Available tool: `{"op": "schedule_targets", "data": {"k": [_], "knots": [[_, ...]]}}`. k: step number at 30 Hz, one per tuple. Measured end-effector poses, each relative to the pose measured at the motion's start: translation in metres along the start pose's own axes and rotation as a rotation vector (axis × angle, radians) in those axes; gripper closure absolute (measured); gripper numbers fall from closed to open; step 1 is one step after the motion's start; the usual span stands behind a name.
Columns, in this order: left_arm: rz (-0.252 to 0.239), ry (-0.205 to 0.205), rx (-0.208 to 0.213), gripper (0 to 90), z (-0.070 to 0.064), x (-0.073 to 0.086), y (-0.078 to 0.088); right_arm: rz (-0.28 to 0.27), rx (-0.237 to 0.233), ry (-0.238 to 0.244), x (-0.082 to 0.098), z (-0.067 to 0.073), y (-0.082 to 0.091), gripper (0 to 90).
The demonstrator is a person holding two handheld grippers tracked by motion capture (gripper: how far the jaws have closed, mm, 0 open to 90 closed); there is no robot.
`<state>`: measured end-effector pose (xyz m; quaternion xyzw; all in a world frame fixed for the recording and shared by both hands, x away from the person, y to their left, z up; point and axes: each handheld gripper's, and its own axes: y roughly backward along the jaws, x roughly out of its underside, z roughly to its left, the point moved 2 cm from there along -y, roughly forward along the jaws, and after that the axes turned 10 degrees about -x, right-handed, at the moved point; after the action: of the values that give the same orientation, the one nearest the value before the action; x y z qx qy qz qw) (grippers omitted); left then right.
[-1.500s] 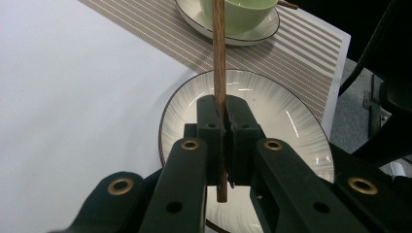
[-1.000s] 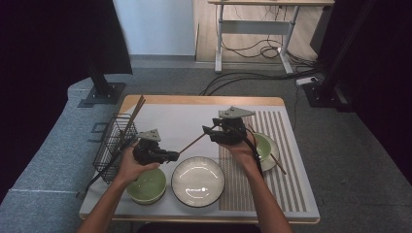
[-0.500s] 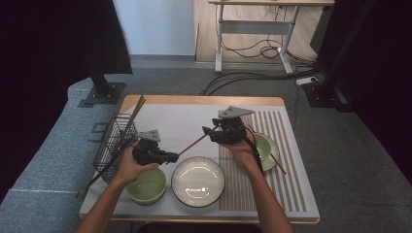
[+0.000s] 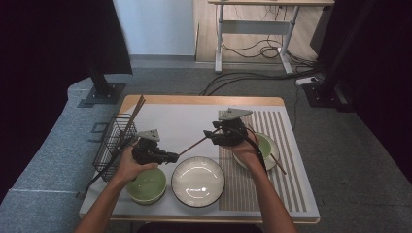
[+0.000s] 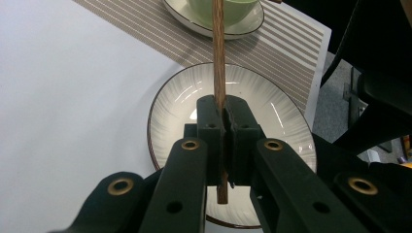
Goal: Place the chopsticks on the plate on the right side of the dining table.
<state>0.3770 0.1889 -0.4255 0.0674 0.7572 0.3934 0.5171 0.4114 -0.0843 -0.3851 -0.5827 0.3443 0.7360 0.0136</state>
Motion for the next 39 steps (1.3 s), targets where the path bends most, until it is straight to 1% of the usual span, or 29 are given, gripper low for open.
{"op": "schedule_targets", "data": {"k": [5, 12, 13, 15, 23, 26, 30, 33, 39], "knots": [[0.001, 0.001, 0.003, 86.3, 0.001, 0.0, 0.001, 0.03, -0.022, 0.016, 0.003, -0.001, -0.001, 49.7], [0.0, 0.001, 0.013, 86.3, 0.001, 0.0, 0.001, 0.056, -0.046, 0.042, 0.007, -0.003, 0.0, 49.4], [0.0, 0.002, 0.015, 86.3, 0.001, 0.0, 0.001, 0.057, -0.047, 0.04, 0.007, -0.003, 0.0, 49.4], [0.0, 0.003, 0.02, 86.3, 0.001, -0.001, 0.002, 0.061, -0.051, 0.042, 0.008, -0.003, 0.0, 49.5], [-0.012, 0.019, 0.049, 86.2, 0.003, -0.002, 0.003, 0.102, -0.072, 0.085, 0.012, -0.002, 0.002, 48.3], [-0.018, 0.028, 0.063, 86.3, 0.004, -0.002, 0.003, 0.126, -0.075, 0.121, 0.014, -0.001, 0.003, 47.8], [-0.02, 0.033, 0.071, 86.3, 0.005, -0.003, 0.003, 0.153, -0.078, 0.148, 0.017, 0.0, 0.002, 47.7], [-0.019, 0.04, 0.076, 86.4, 0.006, -0.003, 0.003, 0.169, -0.078, 0.16, 0.019, 0.001, 0.001, 47.7], [-0.019, 0.053, 0.088, 86.5, 0.006, -0.003, 0.003, 0.176, -0.078, 0.165, 0.021, 0.001, 0.0, 47.6]]}}
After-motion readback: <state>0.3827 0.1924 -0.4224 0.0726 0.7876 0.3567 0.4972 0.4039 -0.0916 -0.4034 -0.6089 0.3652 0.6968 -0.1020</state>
